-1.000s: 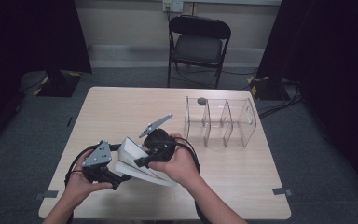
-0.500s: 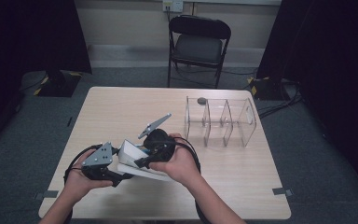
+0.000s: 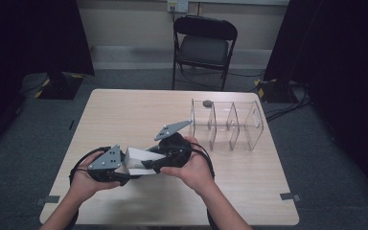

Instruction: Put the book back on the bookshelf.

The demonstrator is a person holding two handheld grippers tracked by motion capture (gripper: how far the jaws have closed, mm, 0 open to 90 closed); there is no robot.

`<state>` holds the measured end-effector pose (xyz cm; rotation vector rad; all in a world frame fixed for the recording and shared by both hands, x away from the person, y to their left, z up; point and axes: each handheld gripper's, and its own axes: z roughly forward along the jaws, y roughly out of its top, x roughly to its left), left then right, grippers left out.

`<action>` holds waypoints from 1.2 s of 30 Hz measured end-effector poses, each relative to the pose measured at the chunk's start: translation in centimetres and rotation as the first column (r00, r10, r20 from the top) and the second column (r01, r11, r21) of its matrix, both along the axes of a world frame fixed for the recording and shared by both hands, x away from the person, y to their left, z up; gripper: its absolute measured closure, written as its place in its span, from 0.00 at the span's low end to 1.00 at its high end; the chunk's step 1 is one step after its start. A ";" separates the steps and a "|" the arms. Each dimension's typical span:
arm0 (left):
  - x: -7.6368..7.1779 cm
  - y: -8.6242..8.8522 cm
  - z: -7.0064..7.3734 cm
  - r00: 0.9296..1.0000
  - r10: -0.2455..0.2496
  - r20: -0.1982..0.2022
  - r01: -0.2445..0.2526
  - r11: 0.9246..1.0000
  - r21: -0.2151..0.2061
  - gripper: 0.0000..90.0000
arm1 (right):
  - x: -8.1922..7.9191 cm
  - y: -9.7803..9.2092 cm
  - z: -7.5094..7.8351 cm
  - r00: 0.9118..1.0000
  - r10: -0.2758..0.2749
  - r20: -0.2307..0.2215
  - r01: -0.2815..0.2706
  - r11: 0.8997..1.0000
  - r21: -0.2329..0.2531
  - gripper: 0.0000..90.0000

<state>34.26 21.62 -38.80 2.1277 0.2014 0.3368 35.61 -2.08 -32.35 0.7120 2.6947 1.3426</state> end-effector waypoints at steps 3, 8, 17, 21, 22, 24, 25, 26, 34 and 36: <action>0.2 -0.1 0.2 1.000 -0.009 0.005 0.009 1.000 -0.007 0.60 | -0.1 -0.5 0.1 0.999 -0.018 0.031 0.018 1.000 0.019 0.47; 0.4 0.7 0.4 1.000 0.028 -0.015 -0.028 0.999 -0.043 0.62 | 0.2 -2.8 2.2 0.997 -0.072 0.006 0.071 0.990 0.120 0.44; 1.5 2.5 1.5 0.990 0.128 -0.051 -0.133 0.985 -0.112 0.66 | 0.3 -8.2 0.0 0.980 -0.198 0.014 0.196 0.976 0.091 0.24; 2.0 2.9 1.9 0.987 0.149 -0.059 -0.155 0.981 -0.116 0.66 | 0.2 -8.9 -3.4 0.981 -0.195 0.008 0.195 0.981 0.009 0.20; 2.1 3.1 2.0 0.986 0.154 -0.066 -0.161 0.979 -0.125 0.67 | 0.2 -8.9 -4.0 0.980 -0.199 0.007 0.199 0.980 -0.008 0.20; 2.3 3.3 2.1 0.983 0.167 -0.071 -0.175 0.976 -0.126 0.67 | 0.0 -9.0 -5.8 0.977 -0.215 0.012 0.215 0.975 -0.048 0.21; 2.5 3.5 2.2 0.984 0.166 -0.070 -0.174 0.976 -0.128 0.67 | 0.0 -9.0 -6.6 0.976 -0.216 0.010 0.217 0.975 -0.050 0.21; 2.6 3.6 2.2 0.983 0.171 -0.074 -0.179 0.975 -0.129 0.67 | -0.1 -9.1 -7.5 0.976 -0.219 0.002 0.219 0.975 -0.044 0.20; 3.4 4.4 2.4 0.973 0.205 -0.104 -0.219 0.964 -0.151 0.67 | -1.2 -9.9 -14.7 0.962 -0.270 -0.026 0.266 0.957 -0.113 0.21; 3.6 4.7 2.5 0.970 0.213 -0.121 -0.230 0.961 -0.156 0.67 | -1.5 -10.1 -15.9 0.961 -0.276 -0.019 0.271 0.954 -0.126 0.22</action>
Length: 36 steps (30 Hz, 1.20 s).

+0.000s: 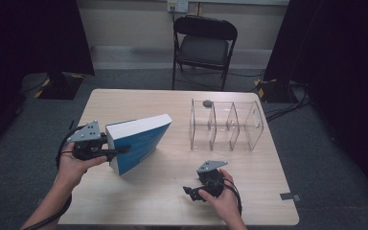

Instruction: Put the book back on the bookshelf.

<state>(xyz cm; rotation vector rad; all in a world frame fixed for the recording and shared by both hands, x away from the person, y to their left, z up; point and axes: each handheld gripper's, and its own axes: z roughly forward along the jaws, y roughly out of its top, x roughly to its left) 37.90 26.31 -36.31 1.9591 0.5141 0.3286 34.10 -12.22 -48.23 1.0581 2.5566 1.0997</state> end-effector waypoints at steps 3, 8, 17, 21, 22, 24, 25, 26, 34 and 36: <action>0.3 0.3 0.1 1.000 0.016 -0.018 -0.016 1.000 -0.007 0.67 | -0.3 -0.4 -1.2 1.000 -0.007 0.022 0.006 1.000 0.028 0.21; 0.8 0.9 0.3 0.999 0.034 -0.036 -0.034 0.999 0.002 0.67 | -0.9 -0.3 -1.8 0.994 -0.005 0.105 0.003 1.000 0.015 0.20; 1.2 2.9 0.4 0.991 0.125 -0.051 -0.123 0.992 0.043 0.66 | -1.2 0.1 -1.8 0.991 0.016 0.133 -0.012 0.999 -0.031 0.19; 1.2 3.0 0.5 0.990 0.133 -0.052 -0.131 0.990 0.055 0.66 | -1.2 0.1 -1.8 0.991 0.014 0.132 -0.011 1.000 -0.029 0.19; 1.2 2.9 0.6 0.990 0.131 -0.051 -0.128 0.990 0.058 0.66 | -1.2 0.1 -1.8 0.991 0.014 0.132 -0.011 1.000 -0.029 0.19; 1.1 2.6 0.7 0.989 0.140 -0.049 -0.136 0.988 0.074 0.66 | -1.2 0.1 -1.8 0.991 0.015 0.132 -0.011 1.000 -0.029 0.19; 1.0 2.5 0.8 0.988 0.144 -0.051 -0.139 0.987 0.079 0.65 | -1.2 0.1 -1.8 0.991 0.015 0.132 -0.011 1.000 -0.029 0.19; 1.0 2.4 0.8 0.987 0.153 -0.052 -0.148 0.986 0.080 0.65 | -1.2 0.1 -1.8 0.991 0.015 0.132 -0.011 1.000 -0.029 0.19; 0.8 2.5 1.3 0.977 0.211 -0.034 -0.207 0.973 0.097 0.61 | -1.2 0.1 -1.8 0.991 0.016 0.134 -0.012 0.999 -0.031 0.19; 0.8 2.4 1.5 0.976 0.211 -0.045 -0.206 0.973 0.105 0.60 | -1.2 0.1 -1.9 0.991 0.016 0.134 -0.012 0.999 -0.031 0.19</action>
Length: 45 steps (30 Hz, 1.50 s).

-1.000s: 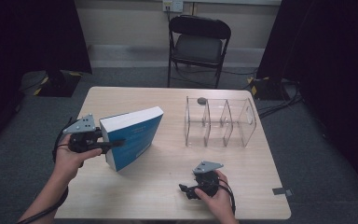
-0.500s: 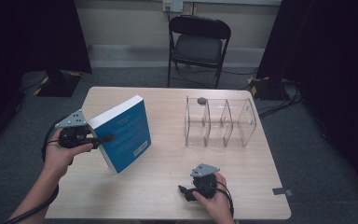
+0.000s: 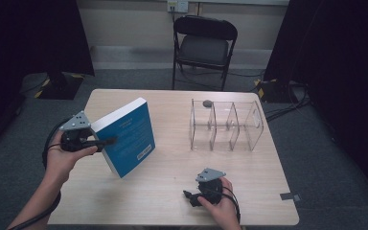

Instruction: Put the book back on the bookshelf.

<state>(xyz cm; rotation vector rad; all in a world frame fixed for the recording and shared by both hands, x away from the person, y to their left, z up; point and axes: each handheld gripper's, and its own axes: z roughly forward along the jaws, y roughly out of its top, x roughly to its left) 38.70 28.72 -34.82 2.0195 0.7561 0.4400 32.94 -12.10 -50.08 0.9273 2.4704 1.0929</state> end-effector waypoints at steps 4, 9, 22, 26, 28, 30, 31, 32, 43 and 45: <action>0.0 -0.4 0.4 1.000 -0.005 -0.023 0.006 1.000 0.030 0.60 | 0.0 0.0 0.0 1.000 0.000 0.000 0.000 1.000 0.000 0.19; 0.0 -0.9 1.2 0.999 0.016 -0.047 -0.013 0.997 0.072 0.57 | 0.0 0.0 0.0 1.000 0.000 -0.001 0.000 1.000 0.000 0.19; 0.7 -1.1 2.4 0.995 0.031 -0.095 -0.024 0.997 0.077 0.56 | 0.0 0.0 0.0 1.000 0.000 0.000 0.000 1.000 0.000 0.19; 0.8 -1.4 2.6 0.993 0.033 -0.109 -0.023 0.995 0.097 0.56 | 0.0 0.0 0.0 1.000 0.000 0.000 0.000 1.000 0.000 0.19; 0.9 -1.5 2.6 0.992 0.037 -0.118 -0.025 0.994 0.104 0.56 | 0.0 0.0 0.0 1.000 0.000 -0.001 0.000 1.000 0.000 0.19; 1.0 -1.6 2.5 0.992 0.032 -0.124 -0.018 0.994 0.109 0.55 | 0.0 0.0 0.0 1.000 0.000 -0.001 0.000 1.000 0.000 0.19; 1.1 -1.7 2.5 0.991 0.030 -0.128 -0.015 0.993 0.118 0.55 | 0.0 0.0 0.0 1.000 0.000 0.000 0.000 1.000 0.000 0.19; 1.2 -1.8 2.4 0.991 0.024 -0.129 -0.008 0.993 0.120 0.55 | 0.0 0.0 0.0 1.000 0.000 -0.001 0.000 1.000 0.000 0.19; 1.5 -2.4 2.0 0.987 0.049 -0.156 -0.029 0.991 0.128 0.55 | 0.0 0.0 0.0 1.000 0.001 0.001 -0.001 1.000 0.000 0.19; 1.5 -2.4 2.0 0.986 0.046 -0.159 -0.025 0.991 0.129 0.57 | 0.0 0.0 0.0 1.000 0.001 0.001 -0.001 1.000 0.000 0.19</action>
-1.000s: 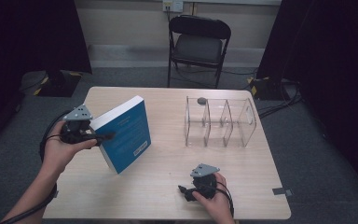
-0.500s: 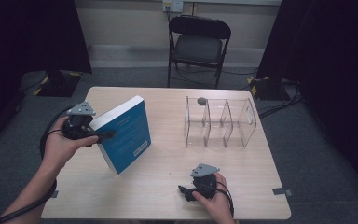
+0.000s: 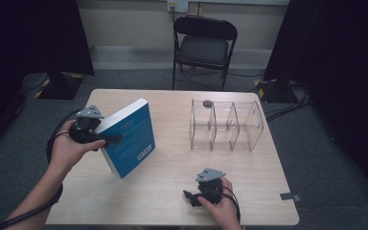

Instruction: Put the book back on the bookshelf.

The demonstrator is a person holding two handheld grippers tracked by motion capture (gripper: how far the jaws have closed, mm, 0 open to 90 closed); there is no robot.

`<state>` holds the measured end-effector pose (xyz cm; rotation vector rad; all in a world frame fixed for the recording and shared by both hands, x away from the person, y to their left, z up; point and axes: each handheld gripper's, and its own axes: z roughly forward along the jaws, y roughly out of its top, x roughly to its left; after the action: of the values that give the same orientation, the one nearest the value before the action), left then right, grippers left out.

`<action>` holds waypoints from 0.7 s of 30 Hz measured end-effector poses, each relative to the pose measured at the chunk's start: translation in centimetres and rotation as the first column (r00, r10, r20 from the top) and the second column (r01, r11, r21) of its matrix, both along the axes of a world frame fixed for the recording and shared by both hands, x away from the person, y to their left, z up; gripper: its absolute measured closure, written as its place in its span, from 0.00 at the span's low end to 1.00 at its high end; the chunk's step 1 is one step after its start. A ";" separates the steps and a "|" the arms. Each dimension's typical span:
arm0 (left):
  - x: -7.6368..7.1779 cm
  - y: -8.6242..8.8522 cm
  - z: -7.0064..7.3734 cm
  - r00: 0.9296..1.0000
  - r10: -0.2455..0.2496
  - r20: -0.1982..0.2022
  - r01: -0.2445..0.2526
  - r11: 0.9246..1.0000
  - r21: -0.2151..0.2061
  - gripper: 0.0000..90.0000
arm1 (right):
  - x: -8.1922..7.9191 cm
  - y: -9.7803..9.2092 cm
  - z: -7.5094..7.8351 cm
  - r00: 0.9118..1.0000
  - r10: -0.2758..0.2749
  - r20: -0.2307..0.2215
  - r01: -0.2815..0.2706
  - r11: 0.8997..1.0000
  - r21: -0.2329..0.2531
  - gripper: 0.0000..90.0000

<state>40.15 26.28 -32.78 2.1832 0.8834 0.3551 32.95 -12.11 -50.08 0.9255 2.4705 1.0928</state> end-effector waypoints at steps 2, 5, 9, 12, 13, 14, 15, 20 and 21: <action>0.0 0.0 0.0 1.000 -0.016 -0.001 0.016 1.000 0.005 0.62 | 0.0 0.0 0.0 1.000 0.000 0.000 0.000 1.000 0.000 0.19; -0.1 -0.2 0.0 1.000 -0.017 -0.008 0.016 1.000 -0.008 0.65 | 0.0 0.0 0.0 1.000 0.000 0.000 0.000 1.000 0.000 0.19; -0.4 -0.5 0.1 1.000 -0.009 -0.008 0.009 1.000 -0.006 0.66 | 0.0 0.0 0.0 1.000 0.000 0.000 0.000 1.000 0.000 0.19; -0.6 -0.6 0.1 1.000 -0.012 -0.004 0.012 1.000 0.001 0.67 | 0.0 0.0 0.0 1.000 0.000 0.000 0.000 1.000 0.000 0.19; -0.7 -0.7 0.1 1.000 -0.009 -0.001 0.009 1.000 -0.008 0.67 | 0.0 0.0 0.0 1.000 -0.001 -0.001 0.001 1.000 0.000 0.19; -0.7 -0.7 0.1 1.000 -0.015 -0.001 0.015 1.000 -0.006 0.67 | 0.0 0.0 0.0 1.000 -0.001 -0.001 0.001 1.000 0.000 0.19; -0.7 -0.7 0.1 1.000 -0.009 -0.003 0.009 1.000 -0.014 0.68 | 0.0 0.0 0.0 1.000 0.000 0.000 0.000 1.000 0.000 0.19; -1.0 -1.2 0.2 1.000 -0.018 0.012 0.018 1.000 -0.010 0.68 | 0.0 0.0 0.0 1.000 0.001 -0.002 -0.001 1.000 0.001 0.19; -1.1 -1.3 0.2 1.000 -0.027 0.016 0.027 1.000 -0.004 0.68 | 0.0 0.0 0.0 1.000 0.002 -0.001 -0.002 1.000 0.000 0.19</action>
<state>39.09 25.01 -32.58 2.1834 0.8442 0.3566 32.96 -12.10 -50.08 0.9242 2.4728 1.0933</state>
